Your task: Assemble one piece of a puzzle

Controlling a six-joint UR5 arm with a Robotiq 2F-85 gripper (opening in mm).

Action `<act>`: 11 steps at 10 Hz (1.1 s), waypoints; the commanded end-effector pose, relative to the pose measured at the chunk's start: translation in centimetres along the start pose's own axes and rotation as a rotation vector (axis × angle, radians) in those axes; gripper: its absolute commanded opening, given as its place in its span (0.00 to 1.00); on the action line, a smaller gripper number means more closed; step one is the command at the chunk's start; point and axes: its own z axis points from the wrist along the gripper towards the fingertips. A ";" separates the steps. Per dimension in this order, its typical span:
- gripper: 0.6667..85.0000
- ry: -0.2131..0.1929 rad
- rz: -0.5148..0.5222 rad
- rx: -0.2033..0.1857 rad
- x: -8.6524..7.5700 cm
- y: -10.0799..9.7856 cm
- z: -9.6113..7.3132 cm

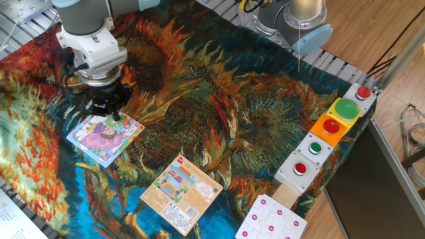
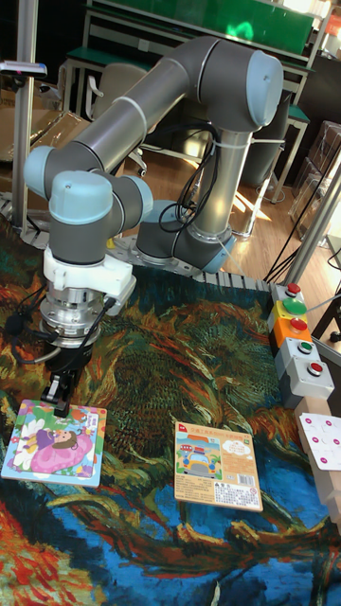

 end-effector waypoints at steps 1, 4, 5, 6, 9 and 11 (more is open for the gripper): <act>0.01 -0.010 -0.001 0.002 -0.1 -0.2 0.0; 0.01 -0.011 -0.004 0.000 -0.3 -0.2 0.3; 0.01 -0.015 -0.002 -0.001 -0.6 -0.1 0.4; 0.01 -0.017 -0.002 -0.001 -0.7 -0.1 0.4; 0.01 -0.021 -0.001 -0.005 -0.9 0.0 0.4; 0.01 -0.021 -0.001 -0.003 -0.9 0.0 0.4</act>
